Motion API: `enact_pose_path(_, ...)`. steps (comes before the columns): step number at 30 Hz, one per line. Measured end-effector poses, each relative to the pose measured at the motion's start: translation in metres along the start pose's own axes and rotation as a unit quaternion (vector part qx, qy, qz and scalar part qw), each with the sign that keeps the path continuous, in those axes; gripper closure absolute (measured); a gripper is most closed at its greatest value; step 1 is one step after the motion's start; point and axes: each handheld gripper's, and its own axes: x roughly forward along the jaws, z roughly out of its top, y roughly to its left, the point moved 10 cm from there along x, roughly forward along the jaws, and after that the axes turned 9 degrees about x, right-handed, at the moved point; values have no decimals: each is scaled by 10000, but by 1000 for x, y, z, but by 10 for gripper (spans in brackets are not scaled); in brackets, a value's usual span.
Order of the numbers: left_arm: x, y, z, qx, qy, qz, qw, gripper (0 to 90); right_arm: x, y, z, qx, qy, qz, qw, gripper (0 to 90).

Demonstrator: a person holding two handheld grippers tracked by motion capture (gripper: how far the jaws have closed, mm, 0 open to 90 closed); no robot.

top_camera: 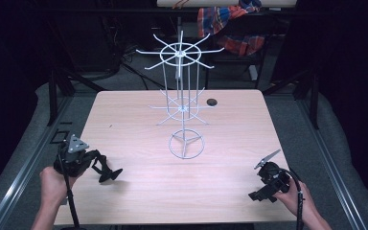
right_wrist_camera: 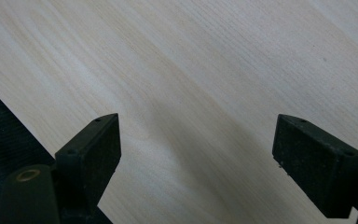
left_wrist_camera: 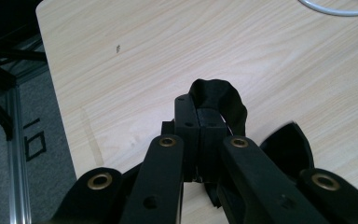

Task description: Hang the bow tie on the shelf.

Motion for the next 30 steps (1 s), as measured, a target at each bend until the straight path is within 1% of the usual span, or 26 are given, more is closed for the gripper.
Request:
enact_pose_path(2,0,-1,1,-15,-5,-12,10000,893,0,0,0,-3,2,-2,10000,153)
enact_pose_path(7,0,-4,7,42,-19,-21,10000,893,-1,0,1,-6,-34,33,10000,153)
enact_pose_path(12,-3,-7,16,64,-104,-33,9999,893,-2,0,0,-47,3,29,10000,153)
enact_pose_path(13,-4,-8,18,74,-108,-51,9999,893,-2,0,1,-31,-32,33,10000,151)
enact_pose_path(14,-5,-9,20,98,-129,-52,9999,893,0,3,2,93,-188,83,9997,151)
enact_pose_path(16,-6,-12,25,129,-161,-78,9998,893,-2,1,1,-39,-41,38,10000,151)
enact_pose_path(19,-8,-17,32,181,-207,-144,9995,892,-2,1,1,-40,-39,50,10000,151)
enact_pose_path(20,-8,-18,35,173,-256,-151,9994,892,-2,1,1,-33,-53,26,10000,151)
enact_pose_path(21,-8,-18,35,173,-256,-151,9994,891,-2,1,1,-33,-53,26,10000,151)
enact_pose_path(22,-8,-20,37,175,-272,-183,9993,892,-2,3,2,0,-113,75,9999,151)
enact_pose_path(23,-10,-22,41,228,-305,-180,9991,891,-2,3,2,-8,-115,75,9999,151)
enact_pose_path(24,-10,-24,44,224,-326,-198,9990,891,-1,3,2,-14,-121,72,9999,151)
enact_pose_path(25,-11,-25,45,254,-315,-205,9990,892,-1,3,2,-16,-124,70,9999,151)
enact_pose_path(28,-12,-27,49,261,-336,-229,9988,892,-2,3,2,-8,-116,68,9999,151)
enact_pose_path(30,-12,-28,54,270,-381,-238,9986,892,-2,3,2,-9,-110,74,9999,151)
